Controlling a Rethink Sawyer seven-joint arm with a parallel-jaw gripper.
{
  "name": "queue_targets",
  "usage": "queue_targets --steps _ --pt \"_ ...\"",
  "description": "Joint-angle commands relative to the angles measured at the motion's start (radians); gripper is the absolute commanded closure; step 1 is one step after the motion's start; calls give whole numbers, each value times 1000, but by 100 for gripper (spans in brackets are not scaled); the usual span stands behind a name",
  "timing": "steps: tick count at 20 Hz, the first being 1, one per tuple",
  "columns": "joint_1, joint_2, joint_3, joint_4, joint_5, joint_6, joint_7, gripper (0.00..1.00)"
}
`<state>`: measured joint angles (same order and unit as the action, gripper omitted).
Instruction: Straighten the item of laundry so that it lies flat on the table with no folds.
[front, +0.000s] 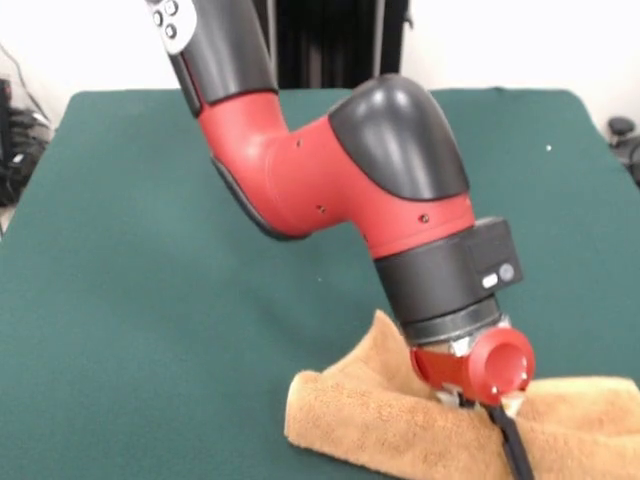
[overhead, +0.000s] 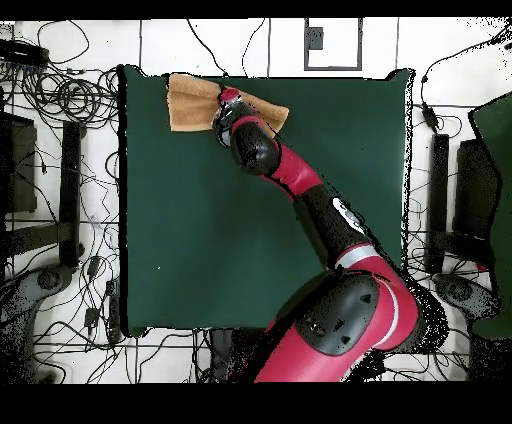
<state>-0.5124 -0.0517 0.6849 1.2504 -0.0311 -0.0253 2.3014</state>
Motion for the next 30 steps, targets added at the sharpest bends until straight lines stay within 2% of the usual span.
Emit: queue_targets --steps 1,6,8,12,16,21,22,30 --pt "-11 128 51 -200 -51 35 -36 0" --pt "-34 121 94 -196 -67 89 -56 0" --pt "-42 143 125 -228 -82 113 -89 0" --pt "-68 193 192 -251 -49 247 -126 0" --pt "-107 149 183 -144 18 381 -56 0" --pt "-130 109 152 -82 -8 359 5 0" --pt "-133 108 152 -75 -14 344 23 100" --pt "-141 104 155 -48 -13 321 53 100"
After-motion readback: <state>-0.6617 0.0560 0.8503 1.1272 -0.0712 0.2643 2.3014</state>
